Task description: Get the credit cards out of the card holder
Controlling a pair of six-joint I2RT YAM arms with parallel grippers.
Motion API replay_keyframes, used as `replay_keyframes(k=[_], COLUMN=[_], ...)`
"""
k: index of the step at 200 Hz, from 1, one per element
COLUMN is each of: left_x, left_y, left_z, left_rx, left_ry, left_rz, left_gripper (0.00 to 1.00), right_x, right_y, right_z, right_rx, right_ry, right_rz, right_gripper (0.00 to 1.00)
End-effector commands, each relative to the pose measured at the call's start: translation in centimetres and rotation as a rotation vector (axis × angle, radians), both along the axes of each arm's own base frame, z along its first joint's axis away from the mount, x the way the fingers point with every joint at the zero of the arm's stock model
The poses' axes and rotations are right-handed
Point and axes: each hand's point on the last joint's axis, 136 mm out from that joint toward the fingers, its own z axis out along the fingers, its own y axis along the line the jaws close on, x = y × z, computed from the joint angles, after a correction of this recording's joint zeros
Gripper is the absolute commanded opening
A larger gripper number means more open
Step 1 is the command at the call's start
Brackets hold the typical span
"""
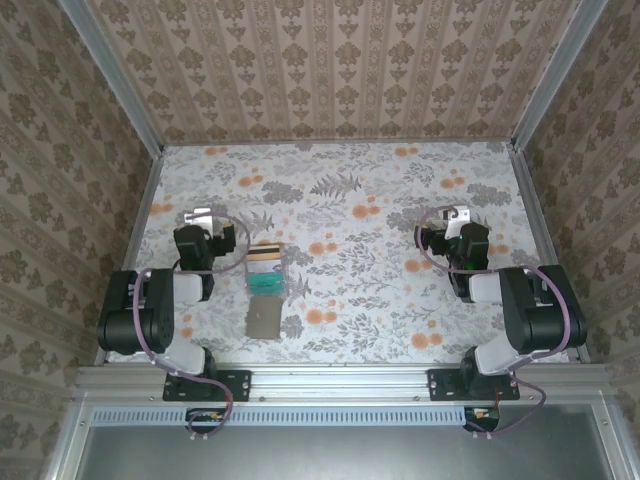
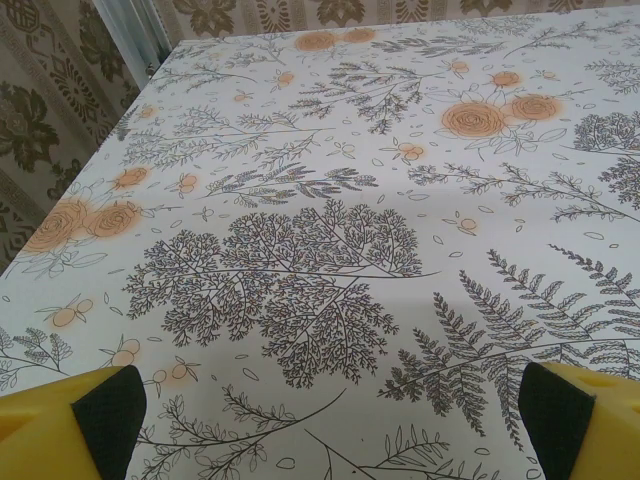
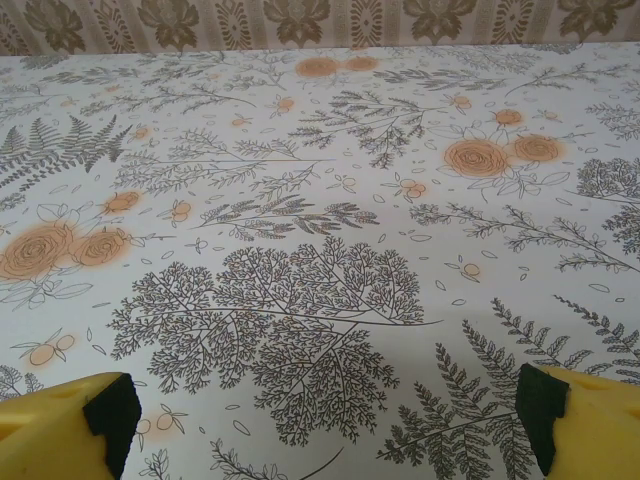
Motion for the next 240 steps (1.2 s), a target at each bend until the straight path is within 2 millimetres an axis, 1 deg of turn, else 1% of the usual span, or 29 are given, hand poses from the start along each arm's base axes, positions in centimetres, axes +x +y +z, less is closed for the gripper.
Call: replay_keyframes(k=[1,147,162,169,174,181,185,186,187,192,193,196,200,202,208,213,215,218,223,225,240], left_x=[0.4,0.4,0.3,0.4,0.4,0.3,0.3,0.2,0.3,0.1,0.2,0.1,0.2,0.0,-0.2,-0.6,-0.7,-0.8,-1.2,-1.2,-2.8], left_y=[-0.4,-0.4,-0.4,-0.4,-0.1,0.5,0.9,1.0,1.1,1.6,1.8,1.9,2.3,2.4,2.8,3.1,3.2,3.3,3.3,3.4,4.1], left_z=[0.8,0.9,0.8,1.0,1.3,1.7,2.2,2.1,2.5,2.9,3.4,3.4,4.5,4.5,5.7,6.6,7.0,7.6,8.3,8.9,11.4], left_rx=[0.008,-0.002,-0.003,-0.002,0.003,0.004,0.005,0.007,0.005,0.01,0.01,0.016,0.024,0.029,0.034,0.029,0.025,0.017,0.004,-0.008,-0.106], left_ry=[-0.036,-0.033,-0.033,-0.038,-0.043,-0.035,-0.033,-0.017,-0.029,-0.008,-0.015,0.01,0.012,0.031,0.054,0.067,0.074,0.08,0.095,0.088,0.128], left_rz=[-0.024,-0.029,-0.028,-0.027,-0.012,0.023,0.049,0.057,0.066,0.099,0.106,0.116,0.138,0.144,0.173,0.196,0.202,0.212,0.223,0.23,0.331], left_gripper=[1.0,1.0,1.0,1.0,1.0,1.0,1.0,1.0,1.0,1.0,1.0,1.0,1.0,1.0,1.0,1.0,1.0,1.0,1.0,1.0,1.0], right_x=[0.6,0.6,0.6,0.7,0.7,0.7,0.7,0.7,0.7,0.7,0.7,0.7,0.6,0.6,0.5,0.4,0.3,0.3,0.1,0.1,-0.4], right_y=[0.2,0.2,0.1,-0.6,-1.0,-1.2,-1.2,-1.3,-1.3,-1.3,-1.4,-1.4,-1.5,-1.6,-1.8,-2.1,-2.2,-2.4,-2.8,-2.9,-3.9], right_z=[1.1,1.1,1.1,1.1,1.1,1.1,1.3,1.3,1.3,1.6,1.6,1.9,2.3,2.5,3.1,3.1,3.9,4.6,5.0,5.2,6.9], right_rx=[-0.005,-0.005,-0.003,-0.001,-0.003,-0.002,-0.001,-0.001,-0.002,-0.003,-0.003,-0.004,-0.004,-0.005,-0.001,0.001,0.005,0.009,0.016,0.021,0.099], right_ry=[-0.034,-0.033,-0.032,-0.029,-0.026,-0.026,-0.029,-0.028,-0.027,-0.027,-0.026,-0.029,-0.028,-0.025,-0.012,0.018,0.01,0.007,0.023,0.025,0.039], right_rz=[0.019,0.02,0.013,-0.025,-0.053,-0.065,-0.068,-0.069,-0.07,-0.074,-0.074,-0.079,-0.086,-0.091,-0.108,-0.13,-0.139,-0.152,-0.175,-0.186,-0.281], right_gripper=[1.0,1.0,1.0,1.0,1.0,1.0,1.0,1.0,1.0,1.0,1.0,1.0,1.0,1.0,1.0,1.0,1.0,1.0,1.0,1.0,1.0])
